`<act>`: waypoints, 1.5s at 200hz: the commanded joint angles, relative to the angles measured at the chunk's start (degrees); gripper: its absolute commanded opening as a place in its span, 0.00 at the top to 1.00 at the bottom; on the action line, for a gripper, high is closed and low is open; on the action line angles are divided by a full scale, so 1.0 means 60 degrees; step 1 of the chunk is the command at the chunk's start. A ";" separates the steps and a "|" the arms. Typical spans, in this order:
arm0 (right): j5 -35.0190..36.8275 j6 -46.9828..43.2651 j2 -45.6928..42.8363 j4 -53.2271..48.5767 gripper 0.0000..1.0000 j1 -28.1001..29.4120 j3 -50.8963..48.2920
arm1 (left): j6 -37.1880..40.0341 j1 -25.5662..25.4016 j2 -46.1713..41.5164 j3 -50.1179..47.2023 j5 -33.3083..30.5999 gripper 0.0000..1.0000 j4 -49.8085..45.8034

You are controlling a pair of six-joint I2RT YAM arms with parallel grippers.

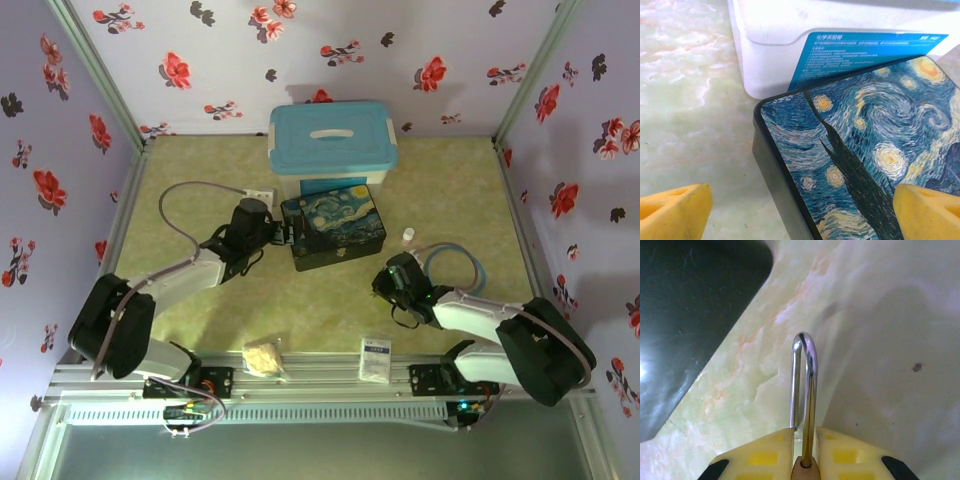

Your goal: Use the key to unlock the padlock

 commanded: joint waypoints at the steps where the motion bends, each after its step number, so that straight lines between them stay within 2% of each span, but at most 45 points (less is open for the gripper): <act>1: -0.0489 -0.1165 -0.0093 -0.0747 0.90 -0.0217 0.0166 | 0.0009 0.0064 -0.0366 0.0057 -0.0060 0.07 -0.0275; 34: -0.2435 -0.1781 0.0033 0.0059 0.89 -0.0504 0.0838 | -0.0142 0.0059 -0.0479 -0.0086 0.0002 0.08 -0.0276; 77: -0.3452 -0.2492 0.1237 -0.0916 0.91 -0.1071 0.1461 | -0.0342 -0.0007 -0.0377 -0.0310 0.0157 0.08 -0.0212; 136: -0.3404 -0.2818 0.1304 -0.1255 0.91 -0.1514 0.1243 | -0.0343 -0.0049 -0.0402 -0.0413 0.0155 0.08 -0.0333; 147: -0.3299 -0.3069 0.1425 -0.1704 0.88 -0.1550 0.1418 | -0.0353 -0.0076 -0.0378 -0.0398 0.0157 0.08 -0.0362; 164: -0.2843 -0.3600 0.1608 -0.2698 0.79 -0.1550 0.1800 | -0.0337 -0.0166 -0.0355 -0.0384 0.0135 0.07 -0.0458; 176: -0.2478 -0.3973 0.1701 -0.3356 0.77 -0.1550 0.2057 | -0.0248 -0.0285 -0.0360 -0.0316 0.0015 0.05 -0.0645; 194: -0.1955 -0.4333 0.1887 -0.4116 0.76 -0.1542 0.2400 | -0.0163 -0.0569 -0.0466 -0.0224 -0.0404 0.04 -0.1043; 212: -0.1926 -0.4428 0.2025 -0.4299 0.72 -0.1535 0.2597 | 0.0036 -0.1076 -0.0674 -0.0230 -0.1028 0.03 -0.1512; 221: -0.1819 -0.4502 0.2104 -0.4432 0.73 -0.1535 0.2695 | 0.0036 -0.1356 -0.0774 -0.0293 -0.1346 0.02 -0.1710; 236: -0.1690 -0.4521 0.2144 -0.4513 0.74 -0.1527 0.2784 | -0.0055 -0.1834 -0.0873 -0.0513 -0.1880 0.01 -0.1885; 265: -0.1239 -0.4492 0.1943 -0.4796 0.67 -0.1406 0.2990 | -0.0576 -0.2784 -0.0839 -0.1078 -0.3135 0.00 -0.1935; 300: -0.1010 -0.4348 0.1607 -0.4661 0.58 -0.1370 0.3137 | -0.1267 -0.3006 -0.0137 -0.1496 -0.3291 0.00 -0.1079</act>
